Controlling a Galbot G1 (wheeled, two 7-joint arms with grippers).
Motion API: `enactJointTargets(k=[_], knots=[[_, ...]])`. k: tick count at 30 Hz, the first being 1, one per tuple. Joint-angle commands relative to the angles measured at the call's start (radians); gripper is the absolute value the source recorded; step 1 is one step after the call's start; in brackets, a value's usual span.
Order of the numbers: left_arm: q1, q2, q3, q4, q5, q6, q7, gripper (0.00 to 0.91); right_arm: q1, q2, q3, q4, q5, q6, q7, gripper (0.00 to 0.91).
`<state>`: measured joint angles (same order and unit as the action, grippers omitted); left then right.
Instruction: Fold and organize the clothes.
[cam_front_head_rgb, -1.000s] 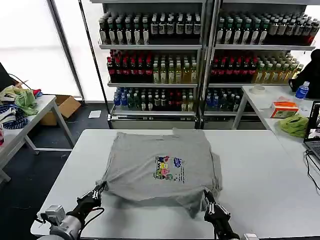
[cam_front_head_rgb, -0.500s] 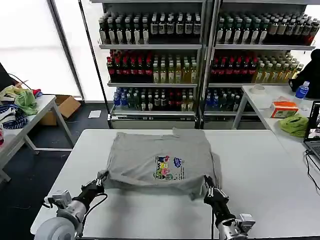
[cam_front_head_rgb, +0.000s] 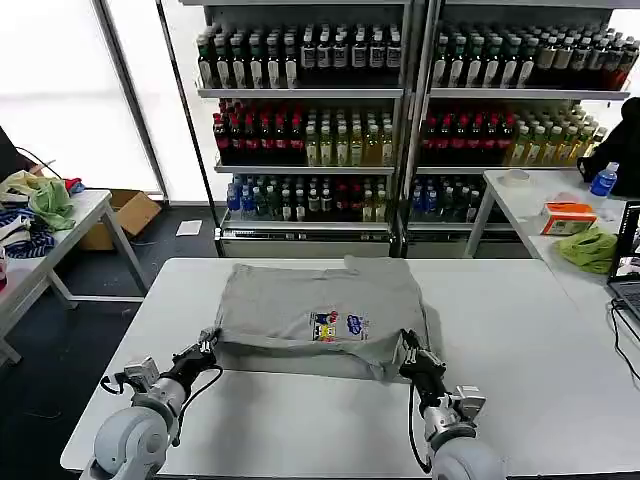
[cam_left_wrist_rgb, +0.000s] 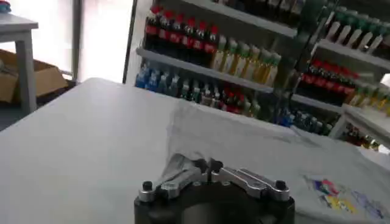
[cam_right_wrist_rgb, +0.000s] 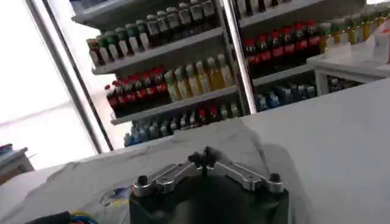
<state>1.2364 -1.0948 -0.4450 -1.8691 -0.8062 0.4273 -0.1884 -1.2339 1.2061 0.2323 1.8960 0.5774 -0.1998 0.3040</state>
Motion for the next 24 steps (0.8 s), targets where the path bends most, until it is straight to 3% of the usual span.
enactJointTargets(k=[1, 10, 20, 23, 24], knots=[[-0.039, -0.018, 0.012, 0.062, 0.029, 0.007, -0.001, 0.907, 0.086, 0.012, -0.017, -0.085, -0.046, -0.061, -0.003, 0.907], [0.026, -0.005, -0.065, -0.031, 0.059, 0.003, -0.019, 0.907, 0.053, -0.016, 0.009, -0.011, -0.017, -0.093, -0.008, 0.907], [0.176, 0.005, -0.138, -0.129, 0.103, -0.003, 0.003, 0.907, -0.075, -0.052, 0.105, 0.111, 0.001, -0.088, 0.002, 0.907], [0.223, 0.002, -0.138, -0.139, 0.114, -0.004, 0.03, 0.907, -0.118, -0.057, 0.117, 0.135, -0.01, -0.088, 0.032, 0.907], [0.239, -0.001, -0.133, -0.141, 0.12, -0.006, 0.035, 0.907, -0.127, -0.054, 0.123, 0.141, -0.023, -0.099, 0.085, 0.907]])
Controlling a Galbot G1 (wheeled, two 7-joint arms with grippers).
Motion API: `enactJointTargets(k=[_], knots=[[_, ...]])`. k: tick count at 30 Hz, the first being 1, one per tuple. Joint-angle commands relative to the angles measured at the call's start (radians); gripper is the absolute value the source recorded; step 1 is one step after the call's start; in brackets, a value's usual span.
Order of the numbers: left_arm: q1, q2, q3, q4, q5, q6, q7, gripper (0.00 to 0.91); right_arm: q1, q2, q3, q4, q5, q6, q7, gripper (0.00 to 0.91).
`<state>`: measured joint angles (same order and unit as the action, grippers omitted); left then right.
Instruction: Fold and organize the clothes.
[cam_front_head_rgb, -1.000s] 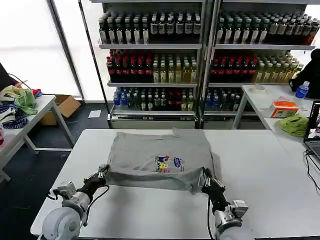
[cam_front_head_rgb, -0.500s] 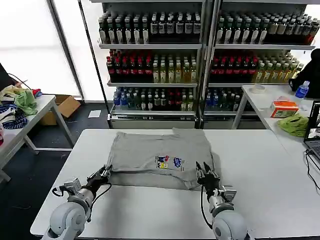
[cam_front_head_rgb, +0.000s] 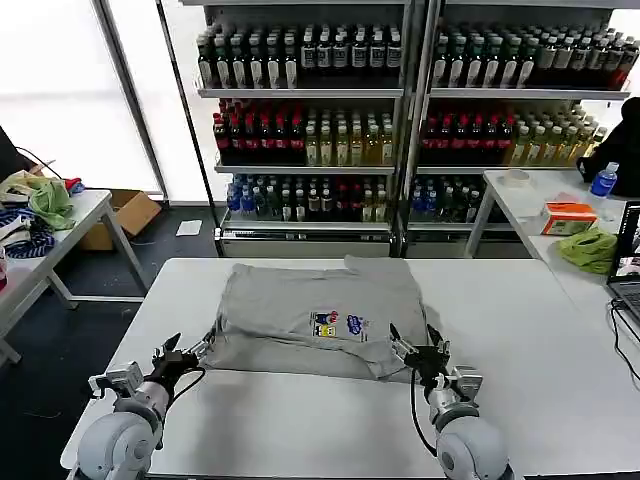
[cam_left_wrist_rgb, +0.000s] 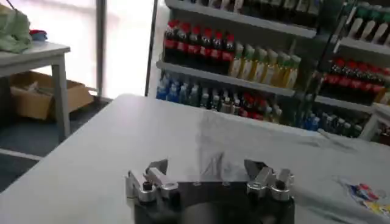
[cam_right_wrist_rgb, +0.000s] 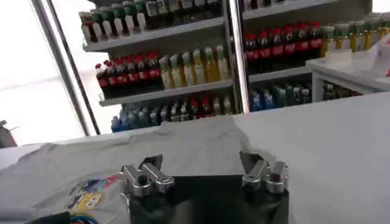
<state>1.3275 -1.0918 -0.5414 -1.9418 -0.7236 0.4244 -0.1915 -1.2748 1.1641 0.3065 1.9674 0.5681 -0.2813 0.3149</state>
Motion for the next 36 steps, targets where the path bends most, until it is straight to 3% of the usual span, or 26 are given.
enactJointTargets(k=[1, 9, 17, 23, 24, 25, 26, 27, 29, 30, 31, 32, 36], knots=[[0.155, -0.006, -0.033, -0.071, 0.039, -0.003, 0.042, 0.907, -0.095, -0.008, 0.057, 0.076, -0.016, -0.031, 0.099, 0.907], [0.148, 0.001, 0.004, -0.038, 0.045, 0.001, 0.074, 0.907, -0.214, -0.029, 0.045, 0.13, -0.024, -0.111, 0.131, 0.907], [0.059, 0.032, 0.028, 0.039, 0.03, 0.004, 0.085, 0.907, -0.157, 0.019, -0.023, 0.105, -0.021, -0.13, 0.197, 0.907], [-0.004, 0.04, 0.046, 0.08, 0.02, 0.007, 0.086, 0.907, -0.115, 0.031, -0.054, 0.092, -0.017, -0.141, 0.216, 0.907], [-0.011, 0.043, 0.048, 0.085, 0.017, 0.009, 0.087, 0.907, -0.111, 0.032, -0.057, 0.089, -0.015, -0.145, 0.218, 0.887], [-0.018, 0.044, 0.051, 0.092, 0.015, 0.009, 0.087, 0.897, -0.108, 0.032, -0.061, 0.085, -0.012, -0.147, 0.224, 0.766], [-0.024, 0.044, 0.054, 0.1, 0.015, 0.009, 0.087, 0.867, -0.105, 0.032, -0.064, 0.078, -0.012, -0.152, 0.234, 0.665], [-0.03, 0.045, 0.057, 0.107, 0.014, 0.009, 0.089, 0.786, -0.103, 0.033, -0.064, 0.073, -0.007, -0.153, 0.233, 0.625], [-0.034, 0.046, 0.065, 0.116, 0.013, 0.01, 0.092, 0.625, -0.101, 0.033, -0.067, 0.065, -0.006, -0.153, 0.237, 0.393], [-0.035, 0.046, 0.069, 0.122, 0.01, 0.012, 0.095, 0.383, -0.1, 0.034, -0.068, 0.062, -0.005, -0.155, 0.236, 0.04], [-0.037, 0.044, 0.072, 0.127, 0.007, 0.013, 0.096, 0.04, -0.097, 0.034, -0.069, 0.058, -0.005, -0.155, 0.235, 0.0], [-0.039, 0.041, 0.075, 0.132, 0.004, 0.014, 0.096, 0.0, -0.096, 0.035, -0.07, 0.054, -0.005, -0.155, 0.234, 0.0], [-0.036, 0.038, 0.08, 0.139, -0.017, 0.016, 0.102, 0.0, -0.098, 0.029, -0.073, 0.045, 0.0, -0.153, 0.227, 0.0]])
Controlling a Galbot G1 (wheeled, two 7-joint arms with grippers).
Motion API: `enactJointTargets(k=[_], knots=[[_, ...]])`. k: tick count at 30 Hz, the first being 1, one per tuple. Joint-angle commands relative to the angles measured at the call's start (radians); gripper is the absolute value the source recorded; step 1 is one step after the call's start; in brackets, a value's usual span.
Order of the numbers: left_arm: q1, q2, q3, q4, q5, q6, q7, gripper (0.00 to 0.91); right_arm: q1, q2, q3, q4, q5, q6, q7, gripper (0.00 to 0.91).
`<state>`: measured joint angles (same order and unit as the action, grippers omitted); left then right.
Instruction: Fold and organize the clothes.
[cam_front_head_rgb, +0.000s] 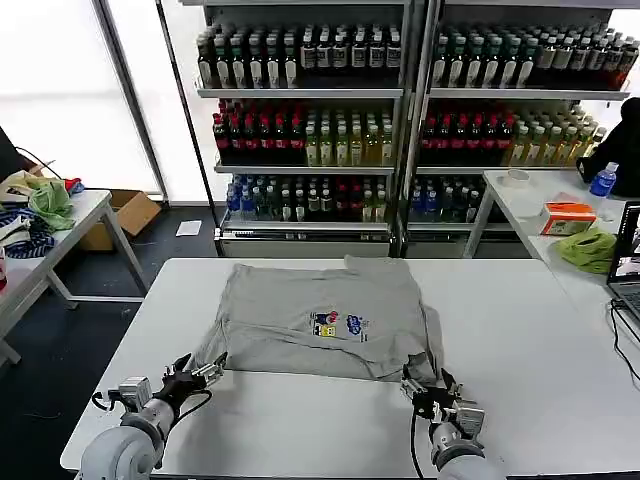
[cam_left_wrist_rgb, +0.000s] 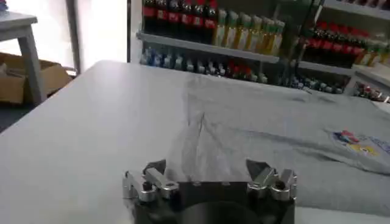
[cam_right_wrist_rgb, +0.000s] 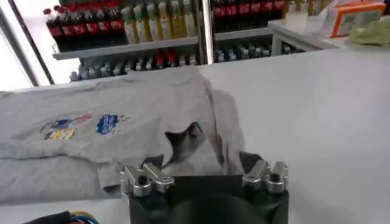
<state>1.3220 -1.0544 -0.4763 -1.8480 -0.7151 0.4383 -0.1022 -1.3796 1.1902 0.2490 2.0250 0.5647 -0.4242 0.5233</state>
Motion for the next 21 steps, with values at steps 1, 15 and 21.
enactJointTargets(k=[1, 15, 21], knots=[[-0.029, 0.001, 0.016, 0.046, -0.027, 0.002, 0.016, 0.0, 0.007, 0.003, -0.014, -0.014, 0.004, -0.009, 0.018, 0.0], [-0.006, -0.001, 0.015, 0.018, -0.069, 0.004, 0.018, 0.0, 0.024, -0.012, -0.014, -0.025, 0.036, -0.009, -0.024, 0.0], [0.021, -0.009, 0.007, -0.018, -0.062, -0.001, -0.005, 0.0, -0.001, -0.04, 0.0, 0.006, 0.052, -0.009, -0.065, 0.0]])
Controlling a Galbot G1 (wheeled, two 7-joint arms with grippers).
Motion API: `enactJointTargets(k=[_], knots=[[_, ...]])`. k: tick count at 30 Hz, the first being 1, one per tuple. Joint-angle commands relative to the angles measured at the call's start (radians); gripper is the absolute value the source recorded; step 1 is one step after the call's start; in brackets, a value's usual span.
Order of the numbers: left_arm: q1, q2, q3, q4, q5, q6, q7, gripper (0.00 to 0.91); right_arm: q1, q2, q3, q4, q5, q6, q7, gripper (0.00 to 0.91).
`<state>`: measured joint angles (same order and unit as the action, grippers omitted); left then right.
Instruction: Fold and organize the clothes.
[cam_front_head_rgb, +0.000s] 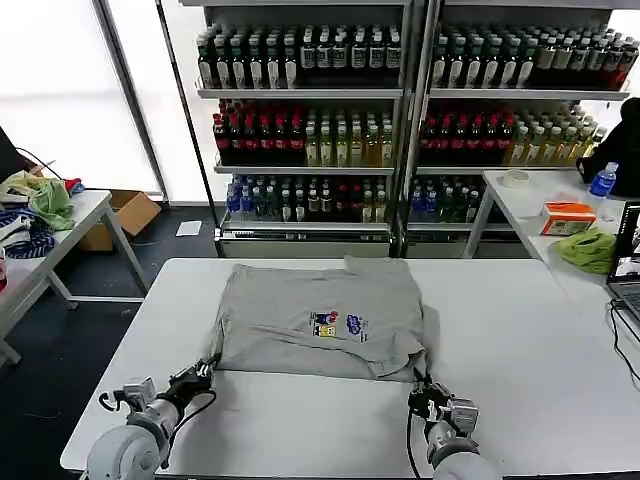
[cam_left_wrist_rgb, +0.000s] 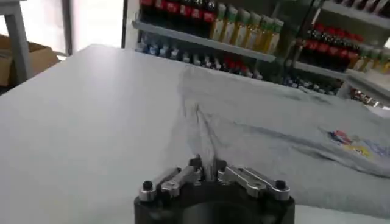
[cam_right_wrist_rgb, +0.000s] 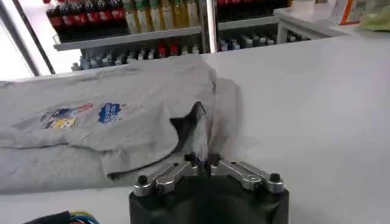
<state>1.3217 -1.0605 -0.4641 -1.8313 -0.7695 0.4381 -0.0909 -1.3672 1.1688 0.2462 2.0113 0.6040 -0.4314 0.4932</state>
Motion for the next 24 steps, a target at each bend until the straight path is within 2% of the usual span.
enactJointTargets(k=[1, 24], knots=[[0.03, -0.004, -0.011, -0.043, -0.008, -0.001, -0.019, 0.0, -0.028, -0.028, 0.006, 0.031, 0.013, 0.0, -0.041, 0.0], [0.342, -0.084, -0.115, -0.319, 0.07, 0.019, -0.041, 0.0, -0.362, -0.162, 0.151, 0.226, 0.022, 0.027, -0.093, 0.0]])
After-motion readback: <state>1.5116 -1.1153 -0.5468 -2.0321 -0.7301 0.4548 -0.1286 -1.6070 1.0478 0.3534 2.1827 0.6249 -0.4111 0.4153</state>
